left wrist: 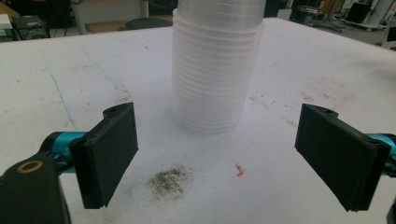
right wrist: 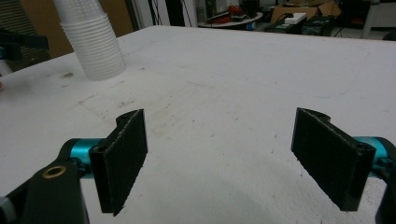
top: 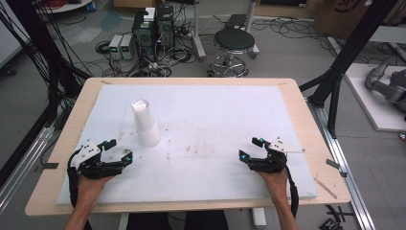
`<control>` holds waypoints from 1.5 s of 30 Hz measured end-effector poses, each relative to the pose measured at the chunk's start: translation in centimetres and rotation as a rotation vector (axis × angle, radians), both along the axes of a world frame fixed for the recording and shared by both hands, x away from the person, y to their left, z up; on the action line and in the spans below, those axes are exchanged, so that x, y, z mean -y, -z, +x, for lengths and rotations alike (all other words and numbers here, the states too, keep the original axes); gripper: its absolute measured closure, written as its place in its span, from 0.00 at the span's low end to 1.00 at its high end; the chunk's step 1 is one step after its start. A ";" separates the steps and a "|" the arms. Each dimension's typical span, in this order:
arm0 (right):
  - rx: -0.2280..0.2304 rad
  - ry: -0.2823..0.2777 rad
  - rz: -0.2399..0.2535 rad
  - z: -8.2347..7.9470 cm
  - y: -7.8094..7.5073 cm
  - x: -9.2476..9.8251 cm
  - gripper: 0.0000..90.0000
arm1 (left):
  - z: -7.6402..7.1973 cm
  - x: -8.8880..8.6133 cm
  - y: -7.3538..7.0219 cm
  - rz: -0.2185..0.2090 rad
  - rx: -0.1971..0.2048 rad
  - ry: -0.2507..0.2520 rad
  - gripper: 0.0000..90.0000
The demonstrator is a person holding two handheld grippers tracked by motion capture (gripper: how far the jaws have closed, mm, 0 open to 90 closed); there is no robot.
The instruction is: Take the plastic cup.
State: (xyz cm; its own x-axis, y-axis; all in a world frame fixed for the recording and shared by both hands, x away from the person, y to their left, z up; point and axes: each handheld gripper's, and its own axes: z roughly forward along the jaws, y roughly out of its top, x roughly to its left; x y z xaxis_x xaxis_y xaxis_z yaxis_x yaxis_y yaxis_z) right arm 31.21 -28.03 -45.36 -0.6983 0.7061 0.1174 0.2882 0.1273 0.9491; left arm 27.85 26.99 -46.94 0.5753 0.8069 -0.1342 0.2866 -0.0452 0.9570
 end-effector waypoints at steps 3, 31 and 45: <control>-0.007 -0.012 -0.016 0.0 0.0 -0.2 0.20 | 0.0 0.1 0.0 0.007 0.002 -0.001 0.14; -0.015 -0.023 -0.029 0.1 0.0 -0.3 0.20 | 1.7 -2.0 -2.7 -0.075 0.013 0.103 0.14; -0.011 -0.030 -0.034 0.0 0.0 -0.4 0.20 | 6.1 -2.0 -9.8 -0.003 0.016 0.293 0.14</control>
State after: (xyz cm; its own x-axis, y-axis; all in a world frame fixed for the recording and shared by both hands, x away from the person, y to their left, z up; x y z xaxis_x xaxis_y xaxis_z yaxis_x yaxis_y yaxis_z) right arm 31.22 -27.66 -45.34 -0.7179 0.6887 0.1017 0.2945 0.1681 0.9407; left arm 33.90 28.98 -37.17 0.7856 0.6057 -0.1258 0.2470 -0.1206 0.9615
